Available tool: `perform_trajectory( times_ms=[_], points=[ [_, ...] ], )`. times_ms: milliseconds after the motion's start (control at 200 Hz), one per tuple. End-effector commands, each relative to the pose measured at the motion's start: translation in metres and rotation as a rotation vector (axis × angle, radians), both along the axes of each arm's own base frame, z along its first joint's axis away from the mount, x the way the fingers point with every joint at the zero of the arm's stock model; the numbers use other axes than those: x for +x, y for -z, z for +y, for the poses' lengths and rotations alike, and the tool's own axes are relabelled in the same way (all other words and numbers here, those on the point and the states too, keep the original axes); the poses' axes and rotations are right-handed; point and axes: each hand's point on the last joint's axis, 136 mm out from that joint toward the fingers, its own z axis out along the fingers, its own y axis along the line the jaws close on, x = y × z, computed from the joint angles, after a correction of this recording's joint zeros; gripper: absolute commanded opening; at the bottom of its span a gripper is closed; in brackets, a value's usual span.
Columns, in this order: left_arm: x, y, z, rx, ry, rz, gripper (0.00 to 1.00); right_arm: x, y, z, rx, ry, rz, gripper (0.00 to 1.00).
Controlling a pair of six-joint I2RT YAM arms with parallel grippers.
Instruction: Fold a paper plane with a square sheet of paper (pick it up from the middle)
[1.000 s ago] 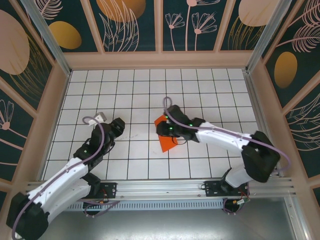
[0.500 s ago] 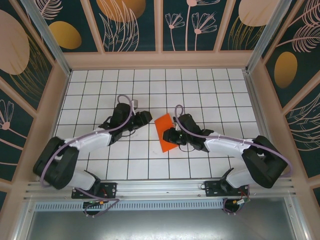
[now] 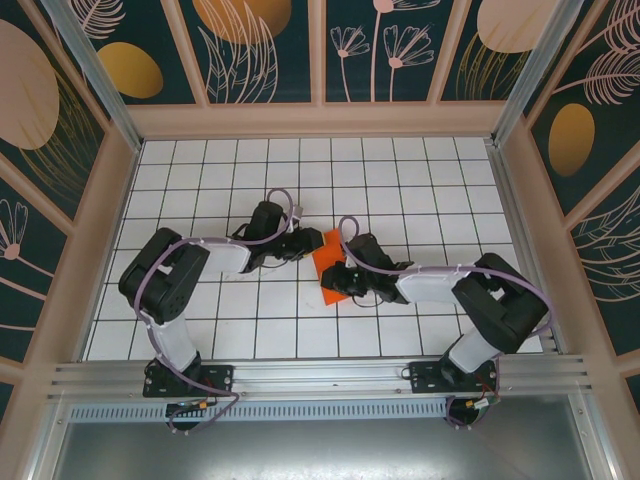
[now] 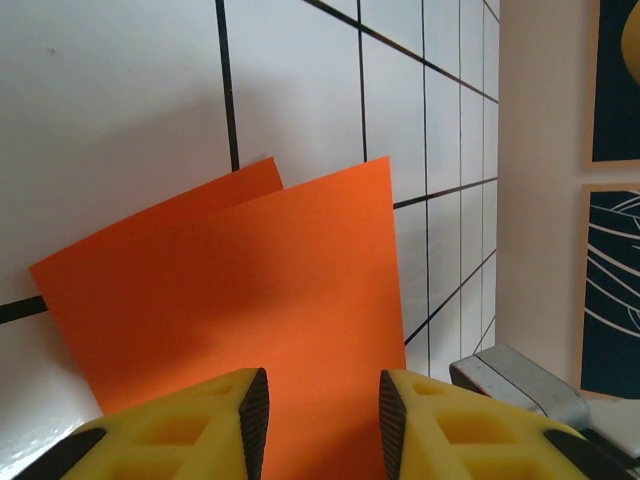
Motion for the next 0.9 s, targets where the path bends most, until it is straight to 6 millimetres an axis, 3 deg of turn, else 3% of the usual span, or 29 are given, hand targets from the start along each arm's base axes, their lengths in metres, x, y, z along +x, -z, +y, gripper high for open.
perform_trajectory(
  times_ms=[0, 185, 535, 686, 896],
  points=[
    [0.007, -0.014, -0.013, -0.064, 0.034, -0.047, 0.38, -0.001, 0.004, 0.002, 0.019, -0.005, 0.01, 0.18],
    [0.009, -0.004, -0.014, -0.054, 0.04, -0.045, 0.38, 0.0, 0.012, 0.003, 0.009, -0.003, 0.028, 0.18],
    [0.006, 0.046, 0.007, 0.088, -0.031, 0.019, 0.32, -0.011, 0.022, 0.0, -0.006, -0.012, 0.073, 0.18],
    [0.001, 0.059, 0.015, 0.127, -0.049, 0.038, 0.31, -0.008, 0.006, 0.003, 0.017, -0.01, 0.044, 0.17],
    [-0.004, 0.065, 0.018, 0.142, -0.04, 0.045, 0.31, 0.007, -0.019, 0.023, 0.07, -0.028, -0.006, 0.17]
  ],
)
